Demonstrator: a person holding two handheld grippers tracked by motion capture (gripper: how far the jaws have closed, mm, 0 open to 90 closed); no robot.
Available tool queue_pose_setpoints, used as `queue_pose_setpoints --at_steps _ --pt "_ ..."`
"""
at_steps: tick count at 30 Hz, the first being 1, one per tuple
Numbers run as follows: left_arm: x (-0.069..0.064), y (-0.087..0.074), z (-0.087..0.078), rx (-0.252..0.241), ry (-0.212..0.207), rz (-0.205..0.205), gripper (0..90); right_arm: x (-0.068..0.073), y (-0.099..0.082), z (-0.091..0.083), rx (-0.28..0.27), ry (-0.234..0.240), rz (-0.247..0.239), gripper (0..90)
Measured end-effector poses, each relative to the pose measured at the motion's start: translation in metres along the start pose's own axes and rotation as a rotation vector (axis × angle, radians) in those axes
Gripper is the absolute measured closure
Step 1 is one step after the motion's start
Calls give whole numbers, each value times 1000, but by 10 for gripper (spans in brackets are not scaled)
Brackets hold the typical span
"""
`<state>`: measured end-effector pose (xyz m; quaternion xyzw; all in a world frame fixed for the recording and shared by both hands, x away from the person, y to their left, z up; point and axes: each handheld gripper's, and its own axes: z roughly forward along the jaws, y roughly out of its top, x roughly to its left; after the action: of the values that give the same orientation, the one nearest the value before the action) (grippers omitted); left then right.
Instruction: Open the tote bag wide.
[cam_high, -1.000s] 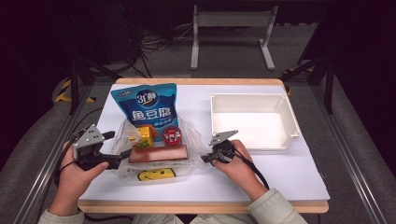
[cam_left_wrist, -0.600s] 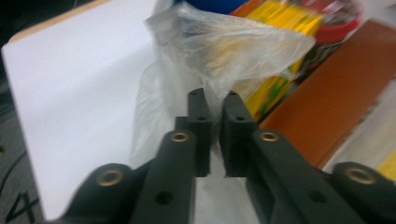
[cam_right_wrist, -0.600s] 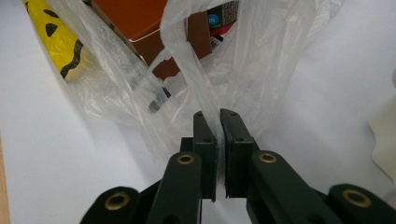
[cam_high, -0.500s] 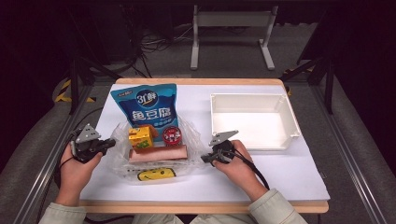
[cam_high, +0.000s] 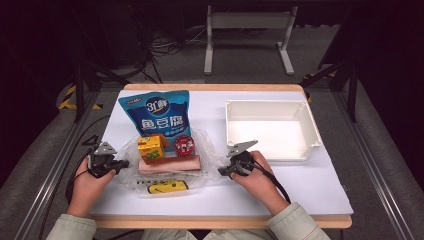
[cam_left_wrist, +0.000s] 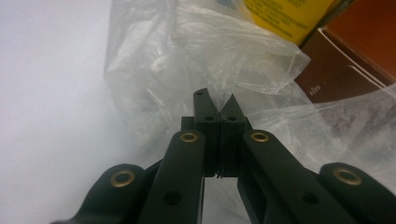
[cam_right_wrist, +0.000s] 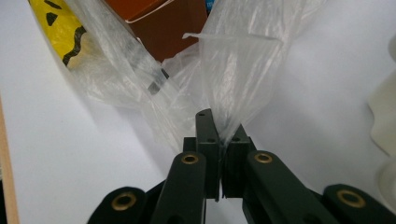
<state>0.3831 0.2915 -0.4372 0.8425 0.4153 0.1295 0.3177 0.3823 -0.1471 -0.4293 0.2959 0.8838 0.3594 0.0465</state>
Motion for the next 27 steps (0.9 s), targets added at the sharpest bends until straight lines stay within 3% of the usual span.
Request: queue_pose_setpoints --at_steps 7,13,14,18,20,27 --pt "1 -3 2 -23 -16 -14 888 -1 -8 -4 12 21 35 886" --pt "1 -3 2 -43 -5 -11 885 -2 -9 -4 12 32 51 786" --pt "1 -3 -1 -59 -6 -14 885 -1 -6 -7 -34 13 44 574" --pt "1 -4 -3 -85 -8 -16 884 3 3 -21 -159 1 28 341" --pt "1 -3 -3 -87 -8 -16 884 5 6 -26 -185 -3 19 326" --pt "1 -3 -6 -99 -11 -11 883 25 37 -54 -345 -24 -104 272"
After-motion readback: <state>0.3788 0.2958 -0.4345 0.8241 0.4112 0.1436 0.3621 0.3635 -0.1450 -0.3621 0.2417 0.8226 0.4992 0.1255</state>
